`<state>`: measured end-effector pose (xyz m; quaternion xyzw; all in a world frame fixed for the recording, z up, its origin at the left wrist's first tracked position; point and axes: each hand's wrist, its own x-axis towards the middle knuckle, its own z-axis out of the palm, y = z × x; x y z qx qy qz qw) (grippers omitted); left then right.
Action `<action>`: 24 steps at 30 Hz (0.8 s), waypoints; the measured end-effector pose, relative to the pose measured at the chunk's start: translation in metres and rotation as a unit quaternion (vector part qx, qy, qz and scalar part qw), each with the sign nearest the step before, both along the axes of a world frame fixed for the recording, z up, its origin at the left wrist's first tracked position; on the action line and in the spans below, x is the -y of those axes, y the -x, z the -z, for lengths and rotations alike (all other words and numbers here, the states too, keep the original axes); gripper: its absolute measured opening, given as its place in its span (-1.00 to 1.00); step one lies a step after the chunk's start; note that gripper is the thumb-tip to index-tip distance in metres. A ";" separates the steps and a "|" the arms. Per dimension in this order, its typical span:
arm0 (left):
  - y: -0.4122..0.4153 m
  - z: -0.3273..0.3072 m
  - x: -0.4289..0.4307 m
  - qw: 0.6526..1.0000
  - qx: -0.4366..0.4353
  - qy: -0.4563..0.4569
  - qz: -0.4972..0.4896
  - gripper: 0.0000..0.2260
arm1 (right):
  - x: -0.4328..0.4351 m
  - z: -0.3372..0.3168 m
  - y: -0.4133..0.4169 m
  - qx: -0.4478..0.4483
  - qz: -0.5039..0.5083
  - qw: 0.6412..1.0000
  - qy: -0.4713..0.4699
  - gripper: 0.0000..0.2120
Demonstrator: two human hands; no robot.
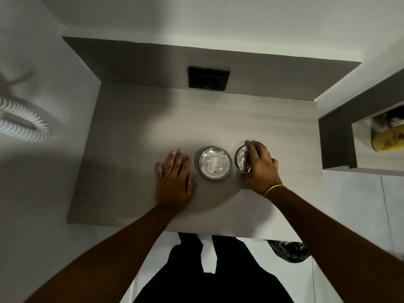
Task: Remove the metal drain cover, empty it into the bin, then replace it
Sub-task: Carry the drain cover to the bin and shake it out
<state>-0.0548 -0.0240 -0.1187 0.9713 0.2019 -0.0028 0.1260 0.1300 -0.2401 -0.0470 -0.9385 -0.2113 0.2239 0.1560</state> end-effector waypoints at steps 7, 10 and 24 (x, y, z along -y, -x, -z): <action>0.000 0.001 0.001 1.000 0.001 -0.007 0.002 -0.43 | -0.013 -0.002 0.002 0.071 -0.009 0.997 -0.040 -0.14; 0.000 0.000 0.001 1.000 -0.004 0.001 -0.003 -0.43 | -0.042 -0.004 0.002 0.084 -0.062 0.991 -0.079 -0.37; 0.000 -0.008 0.002 1.000 -0.015 0.012 0.005 -0.42 | -0.059 -0.010 -0.019 0.035 -0.009 0.998 -0.046 -0.69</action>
